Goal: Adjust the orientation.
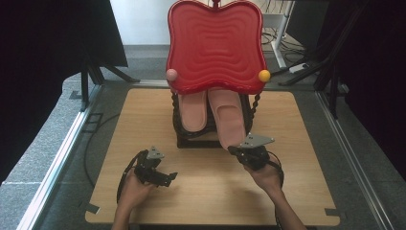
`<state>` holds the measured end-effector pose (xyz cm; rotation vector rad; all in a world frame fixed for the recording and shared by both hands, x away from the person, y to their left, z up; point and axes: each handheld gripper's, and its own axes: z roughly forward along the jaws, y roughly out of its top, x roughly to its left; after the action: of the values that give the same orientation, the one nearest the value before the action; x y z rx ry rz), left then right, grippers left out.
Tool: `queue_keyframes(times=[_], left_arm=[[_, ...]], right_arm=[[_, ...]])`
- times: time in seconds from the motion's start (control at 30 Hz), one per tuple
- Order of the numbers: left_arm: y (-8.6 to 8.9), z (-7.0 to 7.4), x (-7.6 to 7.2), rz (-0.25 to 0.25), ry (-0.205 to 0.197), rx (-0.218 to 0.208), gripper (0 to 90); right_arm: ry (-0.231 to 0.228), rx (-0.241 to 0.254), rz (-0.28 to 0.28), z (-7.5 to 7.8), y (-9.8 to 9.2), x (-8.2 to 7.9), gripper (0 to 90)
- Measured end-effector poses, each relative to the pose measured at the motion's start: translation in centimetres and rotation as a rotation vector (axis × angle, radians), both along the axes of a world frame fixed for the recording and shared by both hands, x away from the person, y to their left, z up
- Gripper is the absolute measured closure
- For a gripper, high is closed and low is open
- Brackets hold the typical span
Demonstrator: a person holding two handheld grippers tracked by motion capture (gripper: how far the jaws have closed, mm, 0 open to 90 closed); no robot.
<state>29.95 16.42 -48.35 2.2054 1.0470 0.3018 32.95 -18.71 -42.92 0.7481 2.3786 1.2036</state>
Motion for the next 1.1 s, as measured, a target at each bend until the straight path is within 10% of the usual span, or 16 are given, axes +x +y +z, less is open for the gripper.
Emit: queue_keyframes(times=[0.5, 1.1], left_arm=[[-0.2, -0.1, 0.1, -0.005, 0.006, 0.005, 0.0], [-0.1, -0.3, 0.2, -0.005, 0.010, 0.005, 0.0]], right_arm=[[0.035, -0.055, -0.008, -0.9, -1.8, -0.3, 89.6], [-0.051, -0.049, -0.019, 0.2, 1.2, 2.8, 89.6]])
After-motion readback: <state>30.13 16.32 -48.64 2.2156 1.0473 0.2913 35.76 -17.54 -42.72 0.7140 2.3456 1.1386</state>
